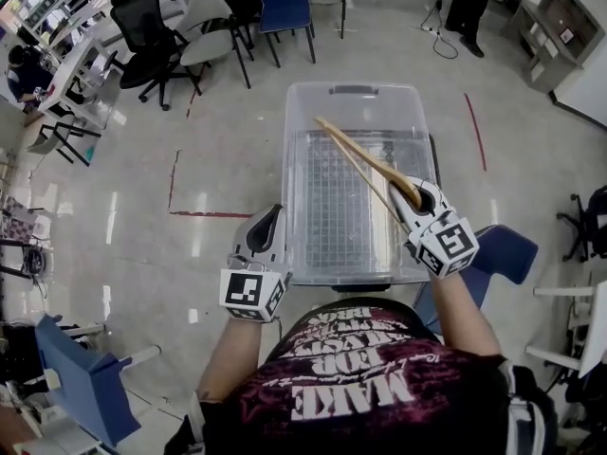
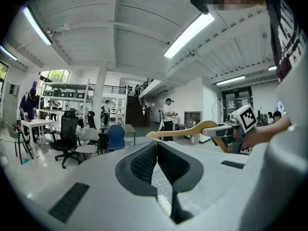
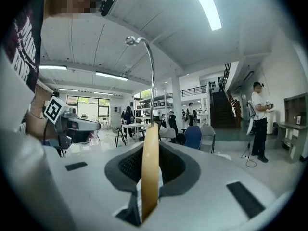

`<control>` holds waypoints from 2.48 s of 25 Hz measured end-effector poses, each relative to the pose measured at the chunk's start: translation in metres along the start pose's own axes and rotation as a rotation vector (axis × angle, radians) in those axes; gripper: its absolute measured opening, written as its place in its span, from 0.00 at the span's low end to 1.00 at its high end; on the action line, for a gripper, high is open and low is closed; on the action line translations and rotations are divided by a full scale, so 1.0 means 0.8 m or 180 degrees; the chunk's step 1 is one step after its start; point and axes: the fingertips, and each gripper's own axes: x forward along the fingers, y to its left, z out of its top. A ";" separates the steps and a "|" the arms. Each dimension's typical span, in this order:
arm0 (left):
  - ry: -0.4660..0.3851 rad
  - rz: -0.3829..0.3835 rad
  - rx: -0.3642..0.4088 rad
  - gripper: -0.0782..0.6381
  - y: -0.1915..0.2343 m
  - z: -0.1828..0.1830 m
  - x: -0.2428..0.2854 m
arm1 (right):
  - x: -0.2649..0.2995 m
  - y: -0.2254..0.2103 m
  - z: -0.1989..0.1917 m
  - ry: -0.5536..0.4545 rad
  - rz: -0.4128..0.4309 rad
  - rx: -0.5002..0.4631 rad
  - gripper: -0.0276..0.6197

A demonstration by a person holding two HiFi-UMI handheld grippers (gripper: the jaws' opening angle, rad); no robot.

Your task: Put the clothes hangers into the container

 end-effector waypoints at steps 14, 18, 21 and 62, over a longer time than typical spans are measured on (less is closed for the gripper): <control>0.0275 0.0224 -0.0096 0.12 0.020 -0.036 0.025 | 0.104 -0.024 -0.198 0.0827 0.0170 0.0376 0.14; 0.0319 0.0200 -0.0079 0.12 0.016 -0.042 0.030 | 0.113 -0.024 -0.279 0.1200 0.0167 0.0518 0.14; 0.0350 0.0185 -0.0042 0.12 0.011 -0.039 0.035 | 0.111 -0.021 -0.328 0.1476 0.0180 0.0646 0.14; -0.0171 -0.0199 0.0173 0.12 -0.035 0.024 -0.098 | -0.114 0.072 -0.003 0.0035 -0.0468 -0.0191 0.05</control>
